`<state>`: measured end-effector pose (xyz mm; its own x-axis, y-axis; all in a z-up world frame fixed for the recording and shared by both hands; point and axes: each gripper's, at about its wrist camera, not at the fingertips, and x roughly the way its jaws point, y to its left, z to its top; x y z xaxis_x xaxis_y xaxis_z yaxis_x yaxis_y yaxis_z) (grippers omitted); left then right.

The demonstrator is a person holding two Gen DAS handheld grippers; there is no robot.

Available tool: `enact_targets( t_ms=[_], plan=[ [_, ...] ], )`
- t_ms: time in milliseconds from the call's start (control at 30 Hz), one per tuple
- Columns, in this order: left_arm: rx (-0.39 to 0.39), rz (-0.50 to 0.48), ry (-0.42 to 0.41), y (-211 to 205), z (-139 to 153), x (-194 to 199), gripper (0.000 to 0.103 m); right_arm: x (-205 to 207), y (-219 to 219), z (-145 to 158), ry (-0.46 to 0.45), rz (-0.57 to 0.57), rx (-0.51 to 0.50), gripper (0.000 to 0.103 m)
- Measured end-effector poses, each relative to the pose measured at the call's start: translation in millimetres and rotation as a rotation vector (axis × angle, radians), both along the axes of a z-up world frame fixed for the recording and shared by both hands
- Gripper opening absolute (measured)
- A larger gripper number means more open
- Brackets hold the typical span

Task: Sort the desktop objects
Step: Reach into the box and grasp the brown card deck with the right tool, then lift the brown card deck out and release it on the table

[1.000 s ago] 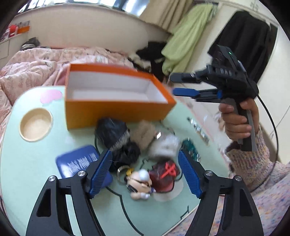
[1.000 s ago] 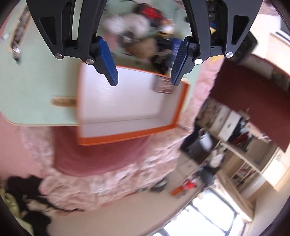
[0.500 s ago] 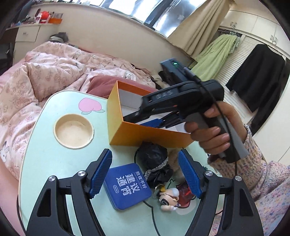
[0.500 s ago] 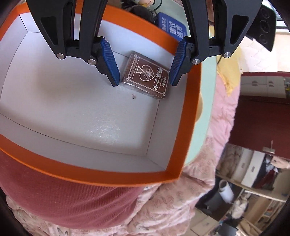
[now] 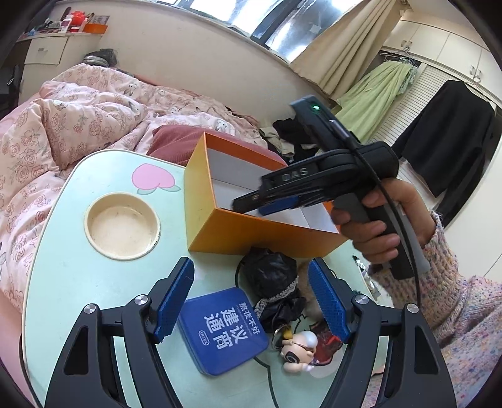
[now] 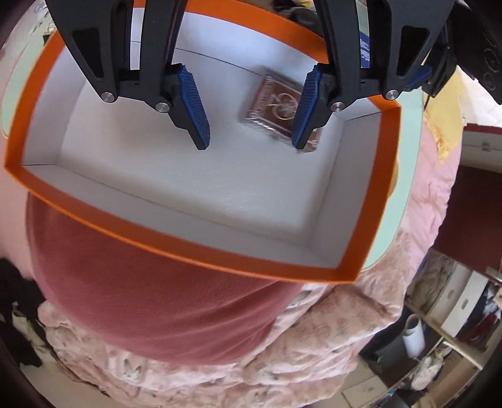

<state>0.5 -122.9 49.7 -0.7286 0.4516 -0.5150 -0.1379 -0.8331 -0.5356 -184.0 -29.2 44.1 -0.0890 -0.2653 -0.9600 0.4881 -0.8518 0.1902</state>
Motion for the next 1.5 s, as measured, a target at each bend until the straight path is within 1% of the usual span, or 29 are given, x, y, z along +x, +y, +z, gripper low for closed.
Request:
enact_targets(
  t_ms=[33,100,200,267,333,400,433,600,633,700,867,1000,1100,1167,1233,1267,1367,1433,1500],
  plan=[
    [0.0,0.003,0.0,0,-1,0,0.075,1,4,2,-0.003,-0.01,-0.004,0.058],
    [0.003,0.003,-0.003,0,-1,-2,0.075,6,7,4,-0.026,-0.019,-0.039,0.065],
    [0.01,-0.007,-0.005,2,-2,-4,0.075,16,1,-1,-0.112,-0.039,-0.083,0.066],
    [0.013,-0.014,-0.004,5,-3,-4,0.075,21,-11,-4,-0.128,-0.047,-0.088,0.066],
    [0.015,-0.014,0.002,6,-2,-3,0.075,25,-21,-8,-0.091,-0.052,-0.059,0.066],
    [0.019,-0.013,0.007,6,0,-1,0.075,29,-25,-10,-0.031,-0.067,-0.033,0.059],
    [0.023,-0.011,0.013,5,0,0,0.075,32,-27,-9,-0.005,-0.061,-0.021,0.058],
    [0.028,0.005,0.005,1,-1,4,0.075,31,-21,-11,-0.004,-0.076,-0.064,0.057],
    [0.025,0.008,0.003,0,-1,5,0.075,30,-17,-10,-0.004,-0.087,-0.087,0.057],
    [0.021,0.016,0.008,-2,1,8,0.075,31,-4,0,0.024,-0.12,-0.146,0.057],
    [0.015,0.033,0.002,1,3,14,0.075,51,35,44,0.167,-0.151,-0.277,0.057],
    [0.004,0.031,-0.007,10,4,20,0.075,83,70,66,0.25,-0.144,-0.326,0.058],
    [-0.026,0.032,-0.01,17,7,27,0.075,117,101,76,0.316,-0.137,-0.331,0.058],
    [-0.058,0.035,-0.008,23,9,34,0.075,141,117,76,0.349,-0.139,-0.318,0.058],
    [-0.09,0.044,-0.016,30,7,38,0.075,164,132,70,0.362,-0.14,-0.317,0.058],
    [-0.12,0.053,-0.023,35,6,40,0.075,176,140,66,0.357,-0.14,-0.326,0.058],
    [-0.17,0.051,-0.034,51,-1,45,0.075,204,156,48,0.33,-0.149,-0.34,0.058],
    [-0.178,0.036,-0.043,61,-6,50,0.075,218,162,36,0.347,-0.153,-0.3,0.058],
    [-0.203,0.02,-0.074,73,-12,54,0.075,232,168,25,0.383,-0.169,-0.245,0.059]
  ],
)
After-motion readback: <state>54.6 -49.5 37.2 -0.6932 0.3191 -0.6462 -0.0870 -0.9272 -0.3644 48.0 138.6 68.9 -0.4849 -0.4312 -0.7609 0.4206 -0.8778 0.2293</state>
